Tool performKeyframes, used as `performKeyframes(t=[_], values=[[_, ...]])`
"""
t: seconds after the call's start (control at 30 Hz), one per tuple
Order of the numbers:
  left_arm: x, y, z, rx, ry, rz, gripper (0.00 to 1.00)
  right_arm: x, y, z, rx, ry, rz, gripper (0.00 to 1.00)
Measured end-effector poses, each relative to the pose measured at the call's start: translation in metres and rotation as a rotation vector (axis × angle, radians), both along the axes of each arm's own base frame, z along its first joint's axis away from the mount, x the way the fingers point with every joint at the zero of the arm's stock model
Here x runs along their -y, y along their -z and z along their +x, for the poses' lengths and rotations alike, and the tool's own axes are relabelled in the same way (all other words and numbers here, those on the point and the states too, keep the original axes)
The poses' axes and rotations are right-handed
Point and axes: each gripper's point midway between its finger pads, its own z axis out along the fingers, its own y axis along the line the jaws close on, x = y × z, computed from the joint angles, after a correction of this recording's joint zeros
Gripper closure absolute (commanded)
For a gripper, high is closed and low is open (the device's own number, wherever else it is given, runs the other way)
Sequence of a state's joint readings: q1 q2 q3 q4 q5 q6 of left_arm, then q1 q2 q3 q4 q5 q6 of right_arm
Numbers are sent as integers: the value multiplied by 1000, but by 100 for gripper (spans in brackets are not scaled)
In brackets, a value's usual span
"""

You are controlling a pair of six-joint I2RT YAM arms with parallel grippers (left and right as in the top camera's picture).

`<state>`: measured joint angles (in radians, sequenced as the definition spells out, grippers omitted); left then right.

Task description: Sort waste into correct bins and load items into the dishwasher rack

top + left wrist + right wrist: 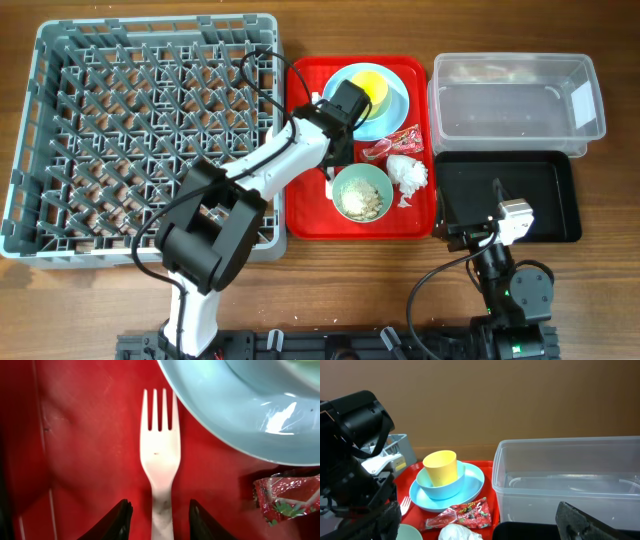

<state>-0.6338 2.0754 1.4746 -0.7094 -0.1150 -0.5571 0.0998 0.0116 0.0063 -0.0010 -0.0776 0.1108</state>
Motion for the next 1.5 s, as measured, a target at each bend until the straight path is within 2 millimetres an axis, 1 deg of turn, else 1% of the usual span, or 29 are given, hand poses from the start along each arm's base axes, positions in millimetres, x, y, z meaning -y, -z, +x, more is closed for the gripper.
performKeyframes(t=[0.07,0.13,0.17,0.23,0.27,0.37,0.43,0.5,0.53,0.57,0.6,0.63,0.67,0.7,0.77,0.83,0.87,0.9,0.93,1.0,1.1,1.23,1.3,1.33,1.37,1.4,1.43,1.47,1.5], values=[[2,12,-4,-23,6,16,76,0,0,0,0,0,0,0],[6,15,-4,-16,13,22,92,0,0,0,0,0,0,0],[5,15,-5,-13,13,32,96,0,0,0,0,0,0,0],[2,14,-3,-1,7,55,96,0,0,0,0,0,0,0],[3,8,3,22,3,55,96,0,0,0,0,0,0,0],[-14,6,6,13,-27,89,96,0,0,0,0,0,0,0],[-28,-12,4,13,-48,93,96,0,0,0,0,0,0,0],[-40,-82,3,109,-75,34,96,0,0,0,0,0,0,0],[-46,-126,1,187,-83,-18,96,0,0,0,0,0,0,0],[-51,-157,-4,239,-88,-54,96,0,0,0,0,0,0,0],[-67,-195,-15,294,-97,-84,96,0,0,0,0,0,0,0],[-80,-211,-22,313,-105,-86,96,0,0,0,0,0,0,0],[-96,-218,-26,314,-119,-70,96,0,0,0,0,0,0,0],[-106,-214,-28,294,-127,-45,96,0,0,0,0,0,0,0],[-120,-193,-25,239,-128,9,96,0,0,0,0,0,0,0],[-131,-158,-23,165,-125,63,96,0,0,0,0,0,0,0],[-135,-139,-23,126,-123,88,93,0,0,0,0,0,0,0],[-138,-121,-23,83,-122,112,73,0,0,0,0,0,0,0],[-140,-110,-22,56,-123,127,65,0,0,0,0,0,0,0],[-141,-96,-18,31,-117,144,58,0,0,0,0,0,0,0],[-141,-86,-14,17,-109,153,56,0,0,0,0,0,0,0],[-144,-87,-11,33,-111,170,55,0,0,0,0,0,0,0],[-146,-88,-11,40,-112,183,52,0,0,0,0,0,0,0],[-148,-91,-11,48,-114,188,49,0,0,0,0,0,0,0],[-149,-100,-11,63,-116,185,41,0,0,0,0,0,0,0],[-150,-112,-11,90,-122,176,27,0,0,0,0,0,0,0],[-154,-138,-8,156,-144,154,9,0,0,0,0,0,0,0],[-163,-175,-4,258,-197,120,0,0,0,0,0,0,0,0],[-175,-199,-4,321,-242,104,0,0,0,0,0,0,0,0]])
